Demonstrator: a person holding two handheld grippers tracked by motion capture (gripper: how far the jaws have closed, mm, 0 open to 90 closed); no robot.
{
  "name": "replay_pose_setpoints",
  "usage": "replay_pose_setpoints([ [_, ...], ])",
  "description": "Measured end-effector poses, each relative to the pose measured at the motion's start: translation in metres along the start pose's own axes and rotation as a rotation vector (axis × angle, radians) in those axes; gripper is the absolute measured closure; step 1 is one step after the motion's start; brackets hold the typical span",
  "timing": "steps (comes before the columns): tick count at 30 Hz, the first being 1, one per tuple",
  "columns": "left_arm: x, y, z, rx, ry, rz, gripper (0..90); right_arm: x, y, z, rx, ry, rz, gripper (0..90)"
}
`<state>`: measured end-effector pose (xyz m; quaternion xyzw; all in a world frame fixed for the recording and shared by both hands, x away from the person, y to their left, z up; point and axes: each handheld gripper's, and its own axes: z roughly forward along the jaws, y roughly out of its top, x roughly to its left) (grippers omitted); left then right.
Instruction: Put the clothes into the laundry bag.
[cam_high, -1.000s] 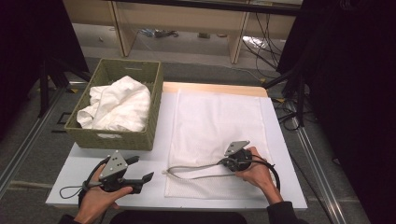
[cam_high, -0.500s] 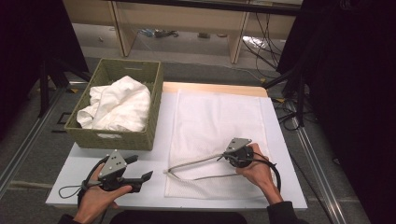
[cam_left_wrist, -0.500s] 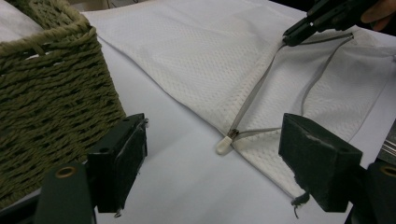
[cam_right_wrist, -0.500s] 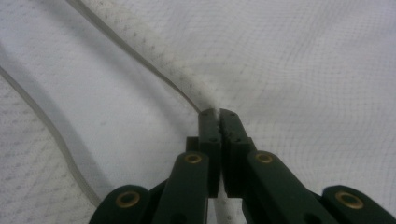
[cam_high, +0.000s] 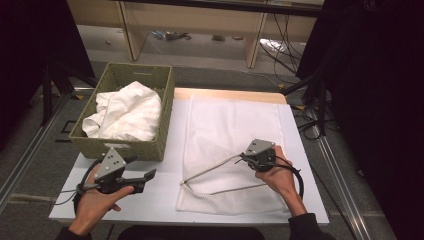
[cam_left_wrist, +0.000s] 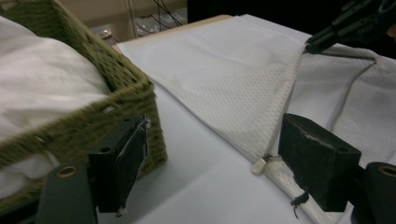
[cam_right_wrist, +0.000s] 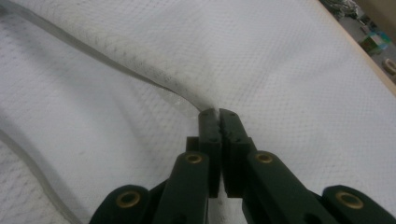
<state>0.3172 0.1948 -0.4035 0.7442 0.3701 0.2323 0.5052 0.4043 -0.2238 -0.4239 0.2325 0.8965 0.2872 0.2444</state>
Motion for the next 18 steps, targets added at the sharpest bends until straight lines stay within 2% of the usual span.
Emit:
replay_pose_setpoints([
  [1,0.002,0.004,-0.002,-0.01,0.012,-0.013,23.7,-0.001,0.001,0.0,-0.009,0.0,-0.014,89.8],
  [2,0.006,0.008,-0.004,-0.014,0.02,-0.007,23.6,-0.001,0.001,-0.001,-0.008,-0.003,0.0,89.8],
  [3,0.01,0.011,-0.005,-0.016,0.028,-0.012,23.6,-0.002,0.002,-0.002,-0.015,-0.001,-0.017,89.8],
  [5,0.017,0.019,-0.008,-0.031,0.04,-0.035,23.3,-0.002,0.002,-0.004,-0.013,-0.009,0.006,89.8],
  [7,0.025,0.029,-0.011,-0.035,0.045,-0.044,23.3,-0.003,0.004,-0.006,-0.021,-0.013,-0.012,89.7],
  [8,0.029,0.034,-0.011,-0.025,0.047,-0.045,23.1,-0.003,0.004,-0.007,-0.021,-0.015,-0.003,89.8],
  [13,0.048,0.062,-0.009,0.02,0.098,-0.002,21.0,-0.006,0.009,-0.015,-0.037,-0.027,-0.015,89.8],
  [15,0.057,0.072,-0.006,0.033,0.118,-0.009,20.5,-0.008,0.011,-0.019,-0.054,-0.053,-0.03,89.8],
  [16,0.062,0.076,-0.004,0.035,0.133,-0.004,20.3,-0.008,0.012,-0.021,-0.049,-0.038,-0.013,89.8],
  [18,0.072,0.085,0.001,0.048,0.144,0.007,20.0,-0.01,0.014,-0.025,-0.06,-0.045,-0.014,89.8],
])
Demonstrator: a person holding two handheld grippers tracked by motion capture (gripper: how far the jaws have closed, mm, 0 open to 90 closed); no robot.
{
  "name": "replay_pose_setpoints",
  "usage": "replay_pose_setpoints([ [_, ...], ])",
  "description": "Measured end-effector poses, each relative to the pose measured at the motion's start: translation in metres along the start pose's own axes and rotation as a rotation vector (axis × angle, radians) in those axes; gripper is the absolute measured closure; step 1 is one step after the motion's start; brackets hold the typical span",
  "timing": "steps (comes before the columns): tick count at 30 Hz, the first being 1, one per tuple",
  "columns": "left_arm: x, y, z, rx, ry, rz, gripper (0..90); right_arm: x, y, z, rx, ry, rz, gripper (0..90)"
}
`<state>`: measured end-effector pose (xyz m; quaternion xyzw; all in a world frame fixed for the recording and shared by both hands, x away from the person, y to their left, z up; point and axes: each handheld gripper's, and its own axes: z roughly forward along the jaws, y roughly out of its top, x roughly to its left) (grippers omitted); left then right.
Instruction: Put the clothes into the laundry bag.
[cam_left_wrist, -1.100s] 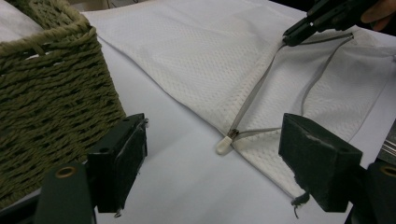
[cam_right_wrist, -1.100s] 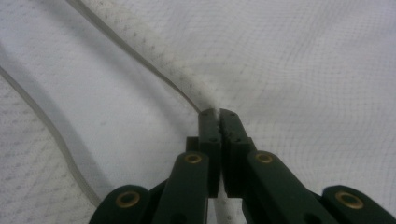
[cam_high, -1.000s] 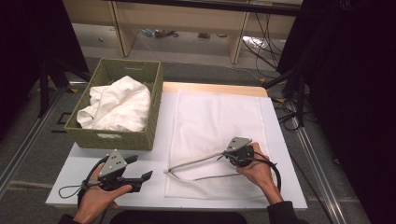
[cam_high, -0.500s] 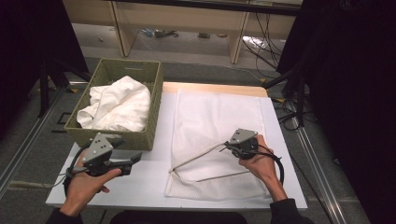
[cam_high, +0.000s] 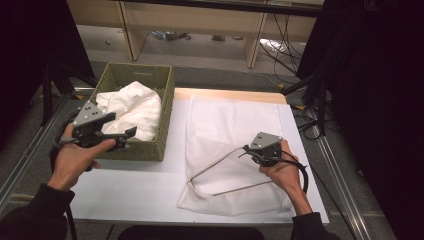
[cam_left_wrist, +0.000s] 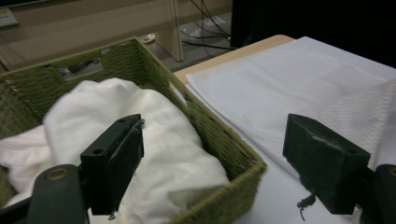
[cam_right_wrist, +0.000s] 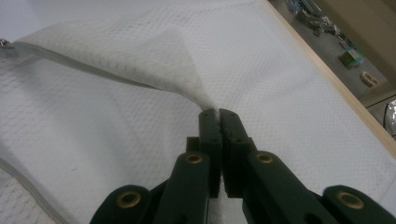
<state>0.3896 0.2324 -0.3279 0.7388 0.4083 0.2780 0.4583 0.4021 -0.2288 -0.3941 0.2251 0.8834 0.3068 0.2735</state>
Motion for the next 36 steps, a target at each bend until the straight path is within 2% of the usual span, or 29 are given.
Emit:
replay_pose_setpoints([
  [4,0.025,0.013,0.019,0.052,0.027,-0.02,18.0,-0.004,0.005,-0.006,-0.016,-0.024,-0.005,89.8],
  [5,0.031,0.016,0.024,0.075,0.034,-0.02,18.0,-0.005,0.006,-0.007,-0.018,-0.027,-0.01,89.8],
  [6,0.036,0.019,0.029,0.122,0.039,-0.031,18.0,-0.006,0.008,-0.008,-0.028,-0.032,-0.016,89.8],
  [7,0.042,0.022,0.034,0.152,0.034,-0.017,18.0,-0.007,0.009,-0.009,-0.029,-0.035,-0.012,89.8],
  [8,0.046,0.024,0.038,0.181,0.042,0.016,18.0,-0.007,0.01,-0.01,-0.029,-0.034,-0.02,89.8],
  [10,0.054,0.028,0.05,0.217,0.061,0.042,18.0,-0.009,0.011,-0.01,-0.032,-0.04,-0.015,89.8],
  [15,0.072,0.027,0.082,0.247,0.043,-0.022,16.6,-0.012,0.011,-0.01,-0.032,-0.041,-0.007,89.8],
  [18,0.084,0.025,0.096,0.257,0.052,-0.054,16.9,-0.012,0.011,-0.011,-0.029,-0.051,-0.013,89.8],
  [19,0.087,0.024,0.101,0.263,0.057,-0.057,16.6,-0.012,0.012,-0.011,-0.029,-0.04,-0.008,89.8],
  [20,0.09,0.022,0.105,0.253,0.067,-0.065,16.9,-0.013,0.013,-0.011,-0.032,-0.045,-0.008,89.8],
  [23,0.098,0.016,0.117,0.278,0.076,-0.086,16.8,-0.014,0.015,-0.013,-0.04,-0.05,-0.022,89.8],
  [24,0.099,0.013,0.122,0.283,0.073,-0.11,16.3,-0.014,0.016,-0.014,-0.037,-0.047,-0.005,89.8],
  [25,0.1,0.011,0.127,0.301,0.057,-0.125,15.9,-0.015,0.017,-0.014,-0.041,-0.049,-0.009,89.8],
  [27,0.098,0.008,0.134,0.353,0.022,-0.12,16.3,-0.015,0.018,-0.015,-0.048,-0.053,-0.012,89.8],
  [29,0.092,0.006,0.14,0.385,-0.015,-0.116,16.8,-0.016,0.018,-0.016,-0.05,-0.065,-0.015,89.8],
  [31,0.088,0.003,0.145,0.437,-0.049,-0.069,15.6,-0.016,0.017,-0.015,-0.045,-0.046,-0.013,89.8],
  [32,0.086,0.001,0.148,0.468,-0.047,-0.036,16.1,-0.016,0.016,-0.015,-0.044,-0.048,-0.005,89.8],
  [33,0.084,-0.002,0.151,0.473,-0.031,-0.01,16.0,-0.016,0.016,-0.015,-0.045,-0.048,-0.006,89.8],
  [34,0.085,-0.005,0.154,0.475,-0.036,-0.015,15.3,-0.015,0.016,-0.015,-0.042,-0.048,0.008,89.8],
  [35,0.086,-0.007,0.157,0.502,-0.043,-0.034,15.2,-0.015,0.016,-0.014,-0.043,-0.048,0.007,89.8],
  [36,0.086,-0.01,0.159,0.504,-0.044,-0.055,14.8,-0.015,0.017,-0.014,-0.043,-0.042,-0.01,89.7],
])
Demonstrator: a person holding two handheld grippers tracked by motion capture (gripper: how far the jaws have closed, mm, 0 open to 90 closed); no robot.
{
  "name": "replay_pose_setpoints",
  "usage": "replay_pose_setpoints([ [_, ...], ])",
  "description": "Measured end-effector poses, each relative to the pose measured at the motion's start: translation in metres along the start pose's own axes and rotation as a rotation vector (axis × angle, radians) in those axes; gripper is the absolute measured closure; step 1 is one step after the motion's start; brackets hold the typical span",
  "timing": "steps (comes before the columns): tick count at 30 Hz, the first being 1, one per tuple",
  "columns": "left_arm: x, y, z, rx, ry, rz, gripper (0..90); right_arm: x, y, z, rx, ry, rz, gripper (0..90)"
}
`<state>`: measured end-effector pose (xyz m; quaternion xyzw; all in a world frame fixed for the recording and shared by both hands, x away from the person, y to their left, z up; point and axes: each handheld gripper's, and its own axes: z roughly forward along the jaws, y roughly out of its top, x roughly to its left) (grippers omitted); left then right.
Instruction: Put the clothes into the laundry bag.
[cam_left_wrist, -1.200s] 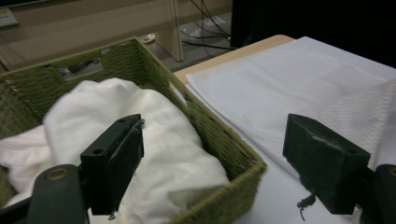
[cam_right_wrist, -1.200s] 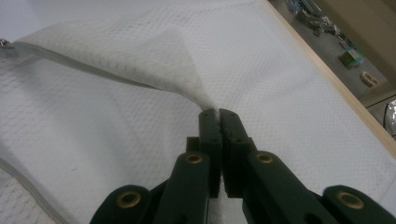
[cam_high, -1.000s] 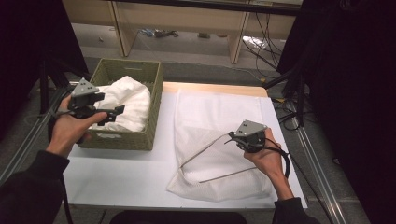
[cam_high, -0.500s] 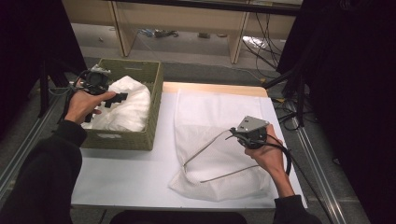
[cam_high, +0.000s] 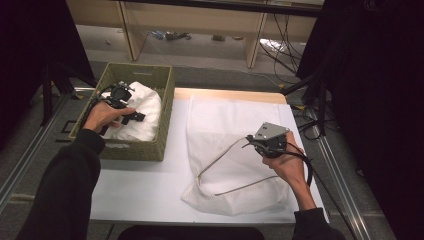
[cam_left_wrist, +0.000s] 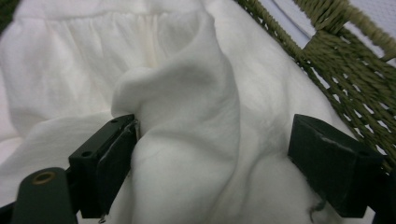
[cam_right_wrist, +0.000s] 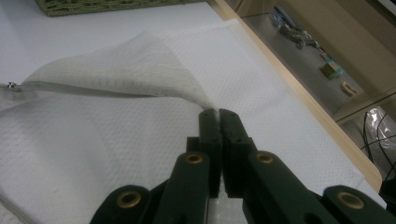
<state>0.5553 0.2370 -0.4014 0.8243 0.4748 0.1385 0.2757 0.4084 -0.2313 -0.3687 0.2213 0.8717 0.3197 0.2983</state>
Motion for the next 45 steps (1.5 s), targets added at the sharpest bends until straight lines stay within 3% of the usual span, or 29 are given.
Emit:
replay_pose_setpoints([
  [2,0.0,-0.002,0.006,-0.007,-0.022,-0.036,11.7,0.001,0.0,0.0,-0.001,0.002,-0.001,89.8],
  [6,-0.004,-0.005,0.02,0.018,-0.029,-0.01,0.0,0.0,0.0,0.001,0.001,0.009,0.002,89.8],
  [9,-0.001,-0.005,0.03,0.076,0.032,-0.02,0.0,0.002,0.0,0.002,0.007,0.01,0.013,89.7],
  [11,0.005,-0.005,0.035,0.117,0.096,-0.053,0.0,0.002,0.0,0.002,0.002,0.011,-0.004,89.7],
  [12,0.009,-0.005,0.035,0.133,0.104,-0.056,8.2,0.003,0.0,0.002,0.001,0.008,0.004,89.7],
  [13,0.013,-0.006,0.033,0.131,0.115,-0.068,35.1,0.003,0.0,0.001,0.0,0.007,0.006,89.7],
  [14,0.016,-0.007,0.032,0.114,0.148,-0.076,42.9,0.002,0.0,0.001,0.0,0.012,0.001,89.7],
  [16,0.02,-0.008,0.028,0.097,0.173,-0.099,47.0,0.0,-0.001,0.0,-0.004,0.014,0.002,89.7],
  [19,0.025,-0.009,0.029,0.109,0.135,-0.139,39.9,-0.001,-0.002,0.001,-0.005,0.013,0.002,89.7],
  [20,0.022,-0.009,0.032,0.097,0.13,-0.181,34.9,-0.001,-0.002,0.001,-0.004,0.012,0.003,89.7],
  [21,0.024,-0.008,0.033,0.107,0.135,-0.139,27.6,-0.001,-0.002,0.001,-0.003,0.013,0.003,89.7],
  [24,0.016,-0.006,0.045,0.105,0.047,-0.165,0.0,0.0,-0.002,0.002,0.0,0.011,0.003,89.7],
  [26,0.002,-0.003,0.052,0.101,0.065,-0.105,0.0,0.0,-0.002,0.003,0.002,0.017,-0.006,89.7],
  [28,-0.004,-0.003,0.058,0.118,0.09,-0.088,0.0,0.001,-0.002,0.005,0.01,0.02,-0.002,89.7],
  [31,0.0,-0.004,0.059,0.132,0.111,-0.094,0.0,0.003,-0.002,0.005,0.015,0.019,0.01,89.7],
  [32,0.001,-0.005,0.059,0.141,0.123,-0.086,0.0,0.001,-0.001,0.005,0.004,0.02,-0.013,89.7],
  [33,0.002,-0.006,0.061,0.143,0.14,-0.065,0.7,0.001,-0.001,0.005,0.005,0.02,-0.006,89.7],
  [34,0.003,-0.006,0.06,0.153,0.145,-0.044,7.5,0.001,-0.001,0.005,0.006,0.021,-0.005,89.7],
  [36,0.003,-0.003,0.056,0.151,0.144,-0.029,31.6,0.0,-0.001,0.004,-0.003,0.018,-0.023,89.7],
  [37,0.003,-0.003,0.053,0.138,0.151,-0.022,40.0,0.001,-0.001,0.004,0.002,0.022,-0.01,89.7],
  [38,0.005,-0.002,0.049,0.129,0.185,-0.017,48.3,0.001,-0.002,0.004,0.002,0.018,-0.008,89.7],
  [39,0.007,-0.002,0.046,0.12,0.252,-0.005,53.8,0.0,-0.002,0.004,0.001,0.015,-0.007,89.7],
  [40,0.008,-0.002,0.044,0.125,0.316,0.021,55.7,0.001,-0.002,0.002,0.01,0.02,0.005,89.7],
  [41,0.009,-0.004,0.046,0.116,0.342,0.013,55.9,0.0,-0.002,0.003,0.005,0.02,-0.004,89.7],
  [44,0.011,-0.002,0.045,0.132,0.287,-0.053,51.6,0.001,-0.002,0.003,0.01,0.016,0.001,89.7],
  [45,0.012,-0.003,0.045,0.117,0.248,-0.104,46.2,0.0,-0.002,0.004,0.006,0.014,-0.004,89.7],
])
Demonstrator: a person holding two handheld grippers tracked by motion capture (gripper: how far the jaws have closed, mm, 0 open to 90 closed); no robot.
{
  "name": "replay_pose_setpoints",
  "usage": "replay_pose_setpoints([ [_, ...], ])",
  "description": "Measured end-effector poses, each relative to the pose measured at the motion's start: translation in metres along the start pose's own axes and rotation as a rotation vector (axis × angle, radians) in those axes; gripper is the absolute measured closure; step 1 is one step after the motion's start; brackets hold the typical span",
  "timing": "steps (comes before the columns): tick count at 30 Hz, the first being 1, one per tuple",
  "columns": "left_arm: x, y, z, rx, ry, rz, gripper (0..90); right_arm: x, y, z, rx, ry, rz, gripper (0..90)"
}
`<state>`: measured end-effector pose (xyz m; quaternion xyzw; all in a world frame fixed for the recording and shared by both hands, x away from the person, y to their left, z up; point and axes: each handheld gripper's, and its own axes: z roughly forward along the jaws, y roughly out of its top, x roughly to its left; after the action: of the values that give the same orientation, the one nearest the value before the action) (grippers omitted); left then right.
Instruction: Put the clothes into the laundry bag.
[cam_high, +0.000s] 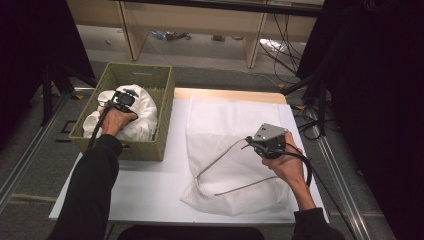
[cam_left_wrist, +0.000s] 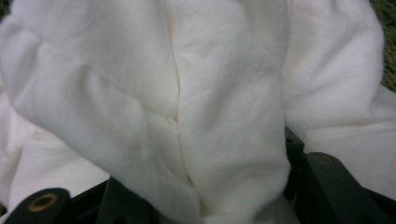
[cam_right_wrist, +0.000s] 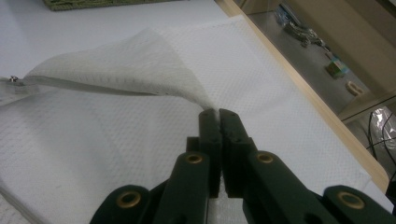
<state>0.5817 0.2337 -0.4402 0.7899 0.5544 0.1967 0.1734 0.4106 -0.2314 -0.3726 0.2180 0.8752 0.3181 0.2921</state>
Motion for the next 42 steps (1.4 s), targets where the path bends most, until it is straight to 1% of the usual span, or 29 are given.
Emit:
replay_pose_setpoints([
  [2,0.003,-0.002,0.001,-0.011,-0.104,-0.055,26.9,0.0,0.0,0.0,0.0,0.0,0.002,89.7],
  [3,0.002,-0.002,0.001,-0.012,-0.142,-0.085,20.4,0.0,0.0,0.001,0.003,-0.001,0.003,89.7],
  [4,0.004,-0.001,0.0,-0.019,-0.147,-0.058,17.5,0.0,0.0,0.001,0.006,0.0,0.005,89.7],
  [6,-0.001,-0.002,0.001,-0.029,-0.154,-0.04,13.5,0.0,0.0,0.001,0.003,0.001,0.004,89.7],
  [8,-0.008,-0.003,0.003,-0.025,-0.15,-0.004,5.4,0.0,0.0,0.001,0.003,0.003,0.003,89.7],
  [9,-0.012,-0.004,0.005,-0.021,-0.136,0.016,0.9,-0.001,0.0,0.001,0.003,0.004,0.003,89.7],
  [11,-0.019,-0.004,0.01,-0.006,-0.084,0.079,0.0,0.0,0.0,0.001,0.006,0.0,0.015,89.7],
  [12,-0.021,-0.005,0.013,0.0,-0.065,0.114,0.0,-0.001,0.0,0.001,0.006,-0.008,0.002,89.7],
  [13,-0.021,-0.007,0.014,-0.001,-0.065,0.133,0.0,-0.001,0.0,0.001,0.005,-0.004,-0.002,89.7],
  [15,-0.016,-0.009,0.015,0.001,-0.059,0.125,0.0,-0.001,0.0,0.0,0.0,-0.011,0.002,89.7],
  [17,-0.012,-0.009,0.017,0.019,-0.043,0.087,0.0,-0.001,0.0,0.0,0.001,-0.011,-0.002,89.7],
  [18,-0.011,-0.008,0.019,0.025,-0.032,0.074,0.0,-0.001,0.0,0.0,0.001,-0.009,-0.005,89.7],
  [19,-0.012,-0.008,0.02,0.032,-0.02,0.084,0.0,0.0,0.0,0.0,0.001,-0.002,0.007,89.7],
  [20,-0.013,-0.007,0.022,0.036,-0.026,0.067,0.0,-0.001,0.0,-0.001,-0.005,-0.013,-0.004,89.6],
  [21,-0.012,-0.006,0.022,0.053,-0.036,0.077,0.3,-0.001,0.0,-0.001,-0.005,0.003,-0.001,89.7],
  [22,-0.012,-0.005,0.02,0.056,-0.048,0.059,5.1,-0.001,-0.001,-0.001,0.003,0.002,0.013,89.6],
  [23,-0.011,-0.004,0.018,0.055,-0.051,0.049,12.8,-0.002,-0.001,-0.001,-0.002,0.001,0.003,89.6],
  [25,-0.007,-0.004,0.013,0.058,-0.063,0.039,25.5,-0.002,-0.001,-0.002,-0.003,-0.001,0.006,89.6],
  [26,-0.005,-0.004,0.011,0.047,-0.066,0.036,31.4,-0.001,-0.001,-0.002,-0.001,-0.001,0.004,89.7],
  [27,-0.003,-0.005,0.01,0.014,-0.054,0.056,38.3,-0.001,-0.001,-0.001,0.003,-0.003,0.003,89.6],
  [28,-0.003,-0.007,0.01,0.0,-0.062,0.054,42.3,-0.001,-0.001,-0.001,0.004,-0.002,0.0,89.7],
  [30,-0.004,-0.007,0.007,-0.01,-0.047,0.074,46.8,-0.001,-0.002,-0.001,0.006,-0.005,0.005,89.7],
  [31,-0.004,-0.007,0.006,-0.007,-0.054,0.059,48.4,-0.002,-0.002,0.0,0.001,-0.009,-0.009,89.7],
  [33,-0.002,-0.006,0.004,-0.012,-0.054,0.031,50.7,-0.003,-0.003,-0.001,0.009,-0.008,0.006,89.7],
  [34,-0.001,-0.005,0.003,-0.009,-0.06,0.035,51.3,-0.003,-0.003,-0.001,0.009,-0.008,0.009,89.7],
  [36,-0.003,-0.005,0.0,-0.027,-0.055,0.036,52.1,-0.004,-0.003,-0.001,0.003,-0.008,0.008,89.7],
  [38,-0.003,-0.005,-0.004,-0.028,-0.067,0.036,53.4,-0.005,-0.004,-0.002,0.003,-0.008,0.011,89.7],
  [40,-0.001,-0.005,-0.007,-0.049,-0.073,0.023,54.6,-0.007,-0.004,-0.003,-0.001,-0.013,0.014,89.7],
  [42,0.0,-0.003,-0.012,-0.064,-0.093,-0.001,55.5,-0.007,-0.005,-0.004,-0.002,-0.014,0.018,89.7],
])
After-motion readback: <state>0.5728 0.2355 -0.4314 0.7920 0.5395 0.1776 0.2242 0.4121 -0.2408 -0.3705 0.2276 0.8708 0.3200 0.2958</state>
